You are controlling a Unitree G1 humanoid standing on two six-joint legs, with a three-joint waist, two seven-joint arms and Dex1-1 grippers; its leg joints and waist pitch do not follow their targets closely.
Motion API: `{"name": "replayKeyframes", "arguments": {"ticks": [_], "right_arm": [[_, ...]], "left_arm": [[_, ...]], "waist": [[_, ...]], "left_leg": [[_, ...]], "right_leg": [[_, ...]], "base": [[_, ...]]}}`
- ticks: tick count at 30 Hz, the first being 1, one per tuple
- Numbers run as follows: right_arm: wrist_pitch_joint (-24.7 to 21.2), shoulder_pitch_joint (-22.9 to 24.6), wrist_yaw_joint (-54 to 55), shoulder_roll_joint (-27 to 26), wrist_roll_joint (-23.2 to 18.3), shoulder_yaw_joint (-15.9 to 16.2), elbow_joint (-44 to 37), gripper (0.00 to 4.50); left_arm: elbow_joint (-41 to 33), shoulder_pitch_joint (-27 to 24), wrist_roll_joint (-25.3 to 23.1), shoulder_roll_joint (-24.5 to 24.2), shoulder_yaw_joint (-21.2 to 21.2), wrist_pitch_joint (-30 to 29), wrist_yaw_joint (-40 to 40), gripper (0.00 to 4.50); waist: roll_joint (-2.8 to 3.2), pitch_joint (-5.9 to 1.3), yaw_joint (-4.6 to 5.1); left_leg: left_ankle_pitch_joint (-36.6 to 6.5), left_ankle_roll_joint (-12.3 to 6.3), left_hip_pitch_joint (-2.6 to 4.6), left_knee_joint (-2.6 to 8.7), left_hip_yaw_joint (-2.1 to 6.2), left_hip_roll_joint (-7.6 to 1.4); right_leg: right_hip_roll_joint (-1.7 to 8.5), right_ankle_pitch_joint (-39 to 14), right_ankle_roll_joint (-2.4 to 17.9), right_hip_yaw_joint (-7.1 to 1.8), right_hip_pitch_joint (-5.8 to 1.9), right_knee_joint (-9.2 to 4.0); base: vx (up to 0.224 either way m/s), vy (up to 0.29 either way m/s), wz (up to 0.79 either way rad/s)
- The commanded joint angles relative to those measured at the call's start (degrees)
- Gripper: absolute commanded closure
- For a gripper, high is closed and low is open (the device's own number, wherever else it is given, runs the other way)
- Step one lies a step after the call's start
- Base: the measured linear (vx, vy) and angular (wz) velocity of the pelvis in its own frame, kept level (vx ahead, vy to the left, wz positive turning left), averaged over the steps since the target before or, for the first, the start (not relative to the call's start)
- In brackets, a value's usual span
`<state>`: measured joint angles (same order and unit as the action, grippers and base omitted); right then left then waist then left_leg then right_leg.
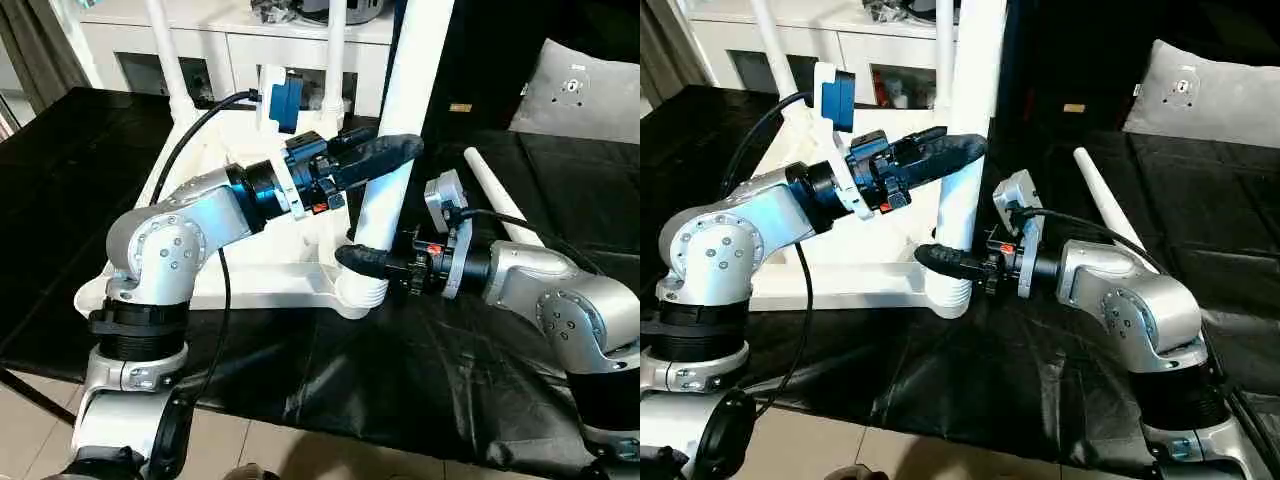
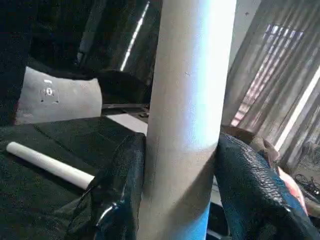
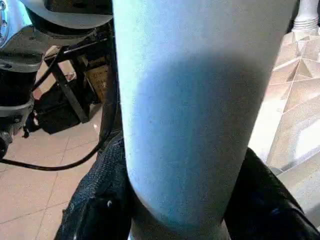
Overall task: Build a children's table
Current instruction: Pick table leg
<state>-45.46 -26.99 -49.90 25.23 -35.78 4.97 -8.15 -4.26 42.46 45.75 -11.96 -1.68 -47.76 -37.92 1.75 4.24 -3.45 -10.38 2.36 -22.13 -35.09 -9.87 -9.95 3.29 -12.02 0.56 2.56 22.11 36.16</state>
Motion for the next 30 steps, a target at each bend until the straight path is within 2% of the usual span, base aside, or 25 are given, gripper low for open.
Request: {"name": "replayKeyframes", "arguments": {"ticks": [1, 6, 15, 17, 19, 21, 23, 25, 30], "right_arm": [[1.2, -0.58, -0.39, 0.42, 0.37, 0.22, -0.17, 2.58], [1.92, -0.44, -0.58, 0.78, 1.43, 1.14, 0.16, 2.59], [2.14, -0.45, -0.9, 0.65, 2.05, 1.24, 0.31, 2.59], [2.29, -0.49, -0.89, 0.67, 2.18, 1.25, 0.38, 2.59], [2.69, -0.64, -0.82, 0.72, 2.48, 1.37, 0.32, 2.59], [2.66, -0.66, -0.79, 0.72, 2.47, 1.36, 0.32, 2.59], [2.25, -1.07, 0.2, 0.17, 2.12, 0.73, 0.69, 2.59], [2.25, -1.07, 0.2, 0.17, 2.12, 0.73, 0.69, 2.59], [1.94, -2.51, 3.47, -2.35, 0.86, -2.46, 2.43, 2.59]], "left_arm": [[-1.12, -0.54, -3.4, -1.31, 1.91, 2.35, -0.89, 2.64], [-0.57, -1.29, -7.95, -3.41, 5.18, 5.7, -2.64, 2.69], [-0.16, -1.79, -8.95, -4.12, 6.07, 6.86, -3.22, 2.72], [0.15, -1.67, -7.63, -3.4, 4.86, 5.96, -2.53, 2.73], [1.74, -0.82, -3.81, -1.02, 0.98, 2.51, 1.45, 2.73], [2.03, -0.7, -3.6, -0.79, 0.61, 2.28, 2.01, 2.73], [5.38, 0.52, -2.94, 1.17, -2.61, 1.34, 7.5, 2.73], [5.38, 0.52, -2.94, 1.17, -2.61, 1.34, 7.5, 2.73], [8.57, 1.44, -3.72, 2.03, -4.98, 1.79, 11.37, 2.73]], "waist": [[-0.81, -4.9, -0.07], [-0.72, -4.89, 0.0], [-0.67, -4.93, 0.06], [-0.66, -4.95, 0.06], [-0.74, -4.88, 0.09], [-0.73, -4.95, 0.0], [-0.78, -4.88, 0.03], [-0.81, -4.93, -0.04], [-0.8, -4.85, 0.17]], "left_leg": [[-3.24, -2.4, 0.79, 3.17, 0.74, -2.47], [-3.36, -1.93, 0.79, 3.16, 0.7, -2.48], [-3.57, -1.78, 0.83, 3.11, 0.66, -2.47], [-3.48, -1.85, 0.85, 3.1, 0.66, -2.48], [-3.73, -1.74, 0.82, 3.01, 0.56, -2.36], [-3.87, -1.79, 0.83, 2.97, 0.62, -2.36], [-4.37, -1.87, 0.85, 2.88, 0.56, -2.28], [-4.53, -1.94, 0.84, 2.96, 0.66, -2.32], [-5.21, -1.71, 0.8, 3.0, 0.65, -2.22]], "right_leg": [[3.99, -5.3, 12.39, -2.54, -3.1, -4.15], [4.02, -5.21, 12.45, -2.55, -3.12, -4.09], [4.01, -4.42, 13.11, -2.56, -3.12, -3.94], [3.98, -4.03, 13.3, -2.54, -3.08, -3.88], [3.97, -4.09, 13.78, -2.55, -3.11, -3.92], [4.0, -4.58, 13.81, -2.52, -3.16, -3.94], [3.94, -5.13, 13.82, -2.51, -3.13, -4.08], [3.99, -6.2, 13.46, -2.48, -3.15, -4.17], [3.96, -7.74, 12.99, -2.41, -3.04, -4.41]], "base": [[0.0, 0.0, 0.0], [0.0, 0.0, 0.0], [0.0, 0.0, 0.0], [0.0, 0.0, 0.0], [0.0, 0.0, 0.0], [0.0, 0.0, 0.0], [0.0, 0.0, 0.0], [0.0, 0.0, 0.0], [0.0, 0.0, 0.0]]}}
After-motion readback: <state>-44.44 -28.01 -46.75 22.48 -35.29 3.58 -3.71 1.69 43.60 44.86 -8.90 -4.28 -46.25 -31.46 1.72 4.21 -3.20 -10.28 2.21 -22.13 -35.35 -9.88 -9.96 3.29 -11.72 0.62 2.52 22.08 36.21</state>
